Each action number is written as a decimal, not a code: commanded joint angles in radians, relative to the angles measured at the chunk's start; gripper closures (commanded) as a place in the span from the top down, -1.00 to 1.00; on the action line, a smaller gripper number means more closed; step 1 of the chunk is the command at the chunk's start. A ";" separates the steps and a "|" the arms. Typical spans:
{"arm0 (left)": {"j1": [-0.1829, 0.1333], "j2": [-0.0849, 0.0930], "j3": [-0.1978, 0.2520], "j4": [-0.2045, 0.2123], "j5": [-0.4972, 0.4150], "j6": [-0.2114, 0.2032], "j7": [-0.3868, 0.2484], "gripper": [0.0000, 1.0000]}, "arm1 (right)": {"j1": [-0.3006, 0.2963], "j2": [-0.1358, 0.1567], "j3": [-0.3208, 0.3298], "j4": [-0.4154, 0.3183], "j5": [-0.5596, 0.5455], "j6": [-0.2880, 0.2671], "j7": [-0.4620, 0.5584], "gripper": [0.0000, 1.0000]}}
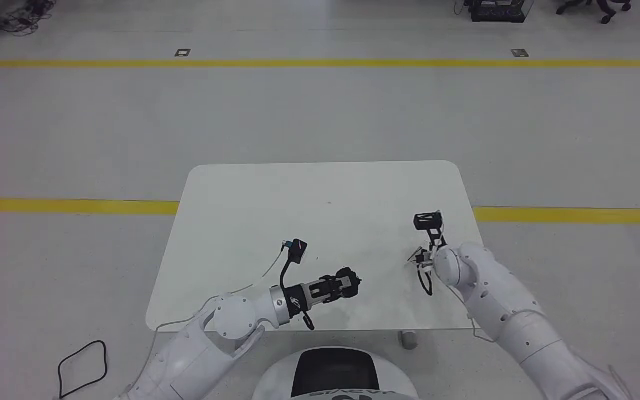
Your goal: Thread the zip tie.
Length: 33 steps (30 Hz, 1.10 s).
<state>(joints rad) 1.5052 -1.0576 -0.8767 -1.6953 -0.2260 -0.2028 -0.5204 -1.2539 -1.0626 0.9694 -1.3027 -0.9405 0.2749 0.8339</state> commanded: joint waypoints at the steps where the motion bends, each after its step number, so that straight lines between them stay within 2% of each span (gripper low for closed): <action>1: 0.000 0.000 0.000 0.000 0.000 0.000 0.000 -1.00 | 0.003 -0.003 -0.006 0.001 -0.016 0.008 0.005 -0.50; 14: 0.000 0.000 0.000 0.000 0.000 0.000 0.000 -1.00 | 0.014 -0.021 -0.025 0.004 -0.090 0.065 0.040 -0.54; 20: 0.000 0.000 0.000 0.000 0.000 0.000 0.000 -1.00 | 0.012 -0.029 -0.013 0.015 -0.099 0.065 0.048 -0.58; 33: 0.000 0.000 0.000 0.000 0.000 0.000 0.000 -1.00 | 0.017 -0.057 -0.004 0.062 -0.125 0.065 0.039 -0.54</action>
<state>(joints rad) 1.5052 -1.0576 -0.8767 -1.6953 -0.2260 -0.2028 -0.5204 -1.2369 -1.1170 0.9651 -1.2440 -1.0638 0.3400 0.8731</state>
